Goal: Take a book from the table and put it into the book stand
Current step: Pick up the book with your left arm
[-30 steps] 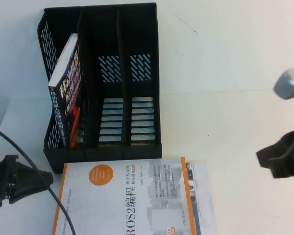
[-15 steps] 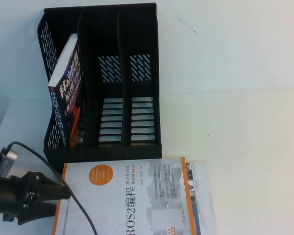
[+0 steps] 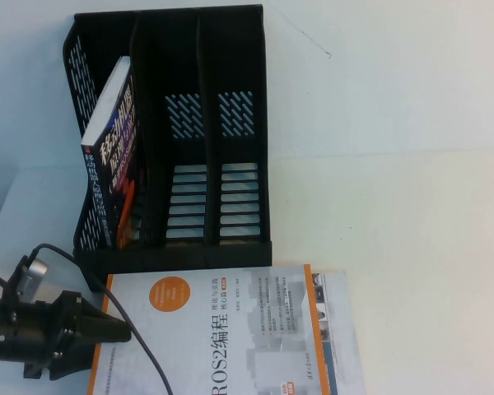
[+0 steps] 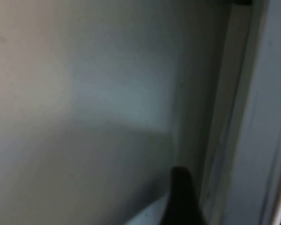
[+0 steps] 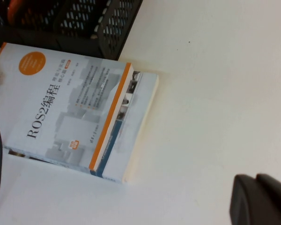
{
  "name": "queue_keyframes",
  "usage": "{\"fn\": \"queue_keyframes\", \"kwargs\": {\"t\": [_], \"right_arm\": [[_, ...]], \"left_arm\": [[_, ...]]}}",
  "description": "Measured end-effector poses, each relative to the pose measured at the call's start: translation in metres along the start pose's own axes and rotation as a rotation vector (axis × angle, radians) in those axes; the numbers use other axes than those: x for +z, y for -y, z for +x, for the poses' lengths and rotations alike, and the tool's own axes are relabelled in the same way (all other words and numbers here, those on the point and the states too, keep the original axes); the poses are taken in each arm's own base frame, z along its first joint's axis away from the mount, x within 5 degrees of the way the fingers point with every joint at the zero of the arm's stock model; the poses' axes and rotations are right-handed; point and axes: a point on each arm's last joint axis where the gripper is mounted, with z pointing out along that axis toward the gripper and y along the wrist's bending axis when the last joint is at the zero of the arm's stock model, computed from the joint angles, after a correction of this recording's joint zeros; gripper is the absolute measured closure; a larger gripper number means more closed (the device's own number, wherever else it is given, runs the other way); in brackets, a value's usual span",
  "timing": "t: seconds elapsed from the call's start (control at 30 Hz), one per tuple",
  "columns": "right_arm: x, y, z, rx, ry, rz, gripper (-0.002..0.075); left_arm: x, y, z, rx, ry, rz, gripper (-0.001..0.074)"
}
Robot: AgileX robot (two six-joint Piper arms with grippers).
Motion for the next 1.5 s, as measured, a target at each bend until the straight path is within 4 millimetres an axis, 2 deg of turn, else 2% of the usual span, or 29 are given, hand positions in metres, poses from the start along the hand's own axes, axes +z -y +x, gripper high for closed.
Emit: {"fn": "queue_keyframes", "kwargs": {"t": [0.3,0.33,0.5,0.6,0.87,1.03,1.23,1.5], "right_arm": [[-0.001,0.0,0.001,0.0,0.002,0.0,0.0718],[-0.001,0.0,0.001,0.0,0.002,0.0,0.0718],[-0.001,0.0,0.001,0.002,0.0,0.0,0.0718],[-0.001,0.0,0.001,0.002,0.0,0.0,0.0718],[-0.001,0.0,0.001,0.002,0.0,0.0,0.0718],[-0.001,0.0,0.001,0.002,0.0,0.0,0.0718],[-0.001,0.0,0.0,0.003,0.008,-0.002,0.0718],[-0.001,0.0,0.0,0.004,0.009,-0.004,0.0718]], "left_arm": [[0.003,-0.003,0.0,-0.069,-0.023,0.029,0.0591],[0.003,-0.003,0.0,-0.075,-0.025,0.035,0.0606],[-0.002,0.004,0.001,-0.068,-0.016,0.025,0.0607],[-0.01,0.015,0.003,-0.031,-0.002,-0.004,0.0614],[-0.043,0.062,0.018,0.145,0.088,-0.067,0.0626],[-0.056,0.082,0.027,0.226,0.139,-0.08,0.0626],[-0.061,0.091,0.032,0.267,0.163,-0.087,0.0628],[-0.062,0.091,0.032,0.269,0.163,-0.089,0.0628]]}}
